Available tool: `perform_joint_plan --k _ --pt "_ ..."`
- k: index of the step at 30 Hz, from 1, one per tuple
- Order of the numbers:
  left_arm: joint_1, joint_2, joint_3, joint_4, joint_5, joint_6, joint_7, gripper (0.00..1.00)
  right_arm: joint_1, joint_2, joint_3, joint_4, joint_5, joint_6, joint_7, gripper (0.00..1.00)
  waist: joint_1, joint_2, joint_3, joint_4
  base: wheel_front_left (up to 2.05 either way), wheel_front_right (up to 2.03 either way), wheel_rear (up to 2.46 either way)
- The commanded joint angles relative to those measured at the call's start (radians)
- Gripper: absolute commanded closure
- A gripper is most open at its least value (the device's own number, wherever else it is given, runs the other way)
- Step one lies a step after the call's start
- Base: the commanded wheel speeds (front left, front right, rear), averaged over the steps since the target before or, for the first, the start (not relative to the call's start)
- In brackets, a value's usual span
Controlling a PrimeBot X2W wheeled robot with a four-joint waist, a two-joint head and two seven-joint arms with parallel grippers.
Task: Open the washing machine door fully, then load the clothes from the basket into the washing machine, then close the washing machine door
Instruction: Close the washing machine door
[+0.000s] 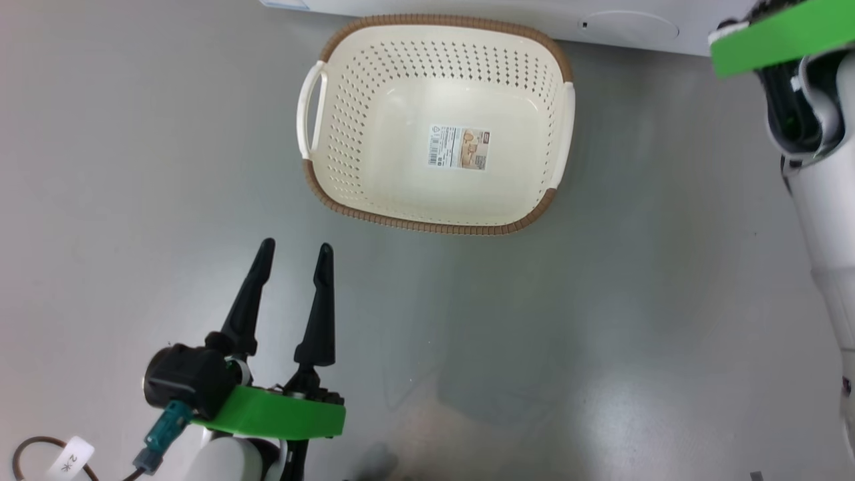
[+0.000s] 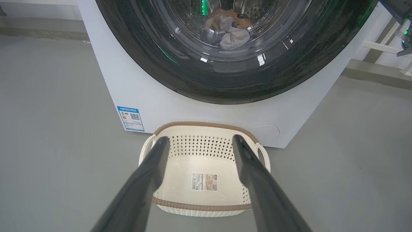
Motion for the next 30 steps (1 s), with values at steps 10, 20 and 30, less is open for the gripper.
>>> perform_joint_plan --k 10,20,30 --pt "-0.028 0.019 0.034 -0.009 0.001 -0.009 -0.008 0.00 -0.091 0.028 -0.030 0.023 0.004 0.000 -0.005 1.00 0.0000 0.0000 0.017 -0.023 0.00 0.00 0.00" --pt "-0.023 0.019 0.060 -0.002 0.022 -0.017 -0.008 0.00 -0.046 0.043 -0.003 0.018 0.016 0.000 -0.005 1.00 0.0000 0.0000 -0.025 -0.053 0.00 0.00 0.00" --pt "0.022 0.019 0.120 -0.001 0.054 -0.032 -0.008 0.00 0.145 0.047 0.027 -0.045 0.056 0.000 -0.005 1.00 0.0000 0.0000 -0.141 -0.097 0.00 0.00 0.00"
